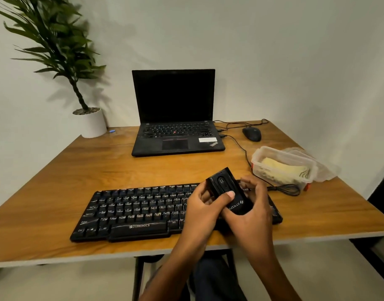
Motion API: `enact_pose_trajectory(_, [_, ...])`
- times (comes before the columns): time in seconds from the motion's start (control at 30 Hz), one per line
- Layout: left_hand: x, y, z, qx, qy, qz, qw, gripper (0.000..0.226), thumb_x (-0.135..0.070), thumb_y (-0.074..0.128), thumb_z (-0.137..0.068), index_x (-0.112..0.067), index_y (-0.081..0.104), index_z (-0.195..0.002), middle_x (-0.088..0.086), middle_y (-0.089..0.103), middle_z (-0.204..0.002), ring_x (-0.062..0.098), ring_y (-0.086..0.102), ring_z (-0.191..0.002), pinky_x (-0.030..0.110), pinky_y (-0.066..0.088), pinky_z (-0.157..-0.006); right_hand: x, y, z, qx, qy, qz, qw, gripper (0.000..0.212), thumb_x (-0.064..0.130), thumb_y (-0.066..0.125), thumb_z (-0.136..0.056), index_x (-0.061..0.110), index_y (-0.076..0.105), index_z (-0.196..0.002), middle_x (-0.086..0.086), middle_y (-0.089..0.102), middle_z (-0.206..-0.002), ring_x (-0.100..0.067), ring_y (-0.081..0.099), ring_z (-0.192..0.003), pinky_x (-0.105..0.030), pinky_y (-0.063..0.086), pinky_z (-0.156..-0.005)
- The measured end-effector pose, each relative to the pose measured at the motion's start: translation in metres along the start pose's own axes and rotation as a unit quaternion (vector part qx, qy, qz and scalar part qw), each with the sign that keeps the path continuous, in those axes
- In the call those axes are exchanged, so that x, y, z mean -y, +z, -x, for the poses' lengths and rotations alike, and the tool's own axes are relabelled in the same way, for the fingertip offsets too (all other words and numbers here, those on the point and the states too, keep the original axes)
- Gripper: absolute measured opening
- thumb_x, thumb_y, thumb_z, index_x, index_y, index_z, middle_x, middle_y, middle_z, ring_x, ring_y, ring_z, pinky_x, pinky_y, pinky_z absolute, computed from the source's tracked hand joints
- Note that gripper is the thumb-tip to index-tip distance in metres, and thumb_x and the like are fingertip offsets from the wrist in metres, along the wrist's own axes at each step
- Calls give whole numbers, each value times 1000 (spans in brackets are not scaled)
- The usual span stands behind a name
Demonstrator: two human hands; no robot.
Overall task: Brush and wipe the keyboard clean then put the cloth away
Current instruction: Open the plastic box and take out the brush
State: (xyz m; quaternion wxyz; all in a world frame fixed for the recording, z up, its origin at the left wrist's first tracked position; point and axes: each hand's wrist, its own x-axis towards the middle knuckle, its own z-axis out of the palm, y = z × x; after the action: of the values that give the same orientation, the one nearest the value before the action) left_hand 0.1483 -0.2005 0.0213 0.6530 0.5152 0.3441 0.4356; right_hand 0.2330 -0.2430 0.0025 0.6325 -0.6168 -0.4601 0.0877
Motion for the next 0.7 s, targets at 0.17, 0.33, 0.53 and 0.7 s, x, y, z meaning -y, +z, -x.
enact_pose_trajectory(0.17, [-1, -4, -2, 26, 7, 3, 1000, 45, -20, 75, -66, -21, 65, -109, -1, 72, -101, 11, 67, -96, 22, 54, -79, 3, -2, 1, 14, 27, -29, 999, 70, 5, 76, -69, 43, 35, -111, 17, 48, -105, -1, 52, -101, -8, 45, -70])
enact_pose_trajectory(0.33, [-4, -2, -3, -1, 17, 19, 1000, 22, -6, 67, -83, -14, 67, -103, 4, 74, -94, 13, 70, -89, 20, 55, -74, 9, -2, 4, 15, 32, -39, 999, 67, 8, 78, -68, 49, 36, -101, 24, 45, -105, 9, 49, -100, -10, 45, -70])
enact_pose_trajectory(0.53, [-4, -1, -1, -26, 15, 21, 999, 19, -13, 64, -85, -8, 66, -104, 6, 74, -92, 18, 70, -88, 24, 56, -74, 11, -2, 8, -8, 19, -35, 999, 68, 7, 82, -62, 44, 39, -99, 21, 47, -103, 17, 49, -98, -3, 44, -72])
enact_pose_trajectory(0.7, [-5, 2, 1, 48, -11, 16, 999, 21, -19, 64, -83, -12, 66, -103, 4, 75, -87, 11, 71, -79, 19, 55, -69, 6, -19, 8, -54, 157, -170, 971, 56, 4, 81, -59, 30, 49, -96, 4, 62, -91, -5, 62, -71, -17, 50, -53])
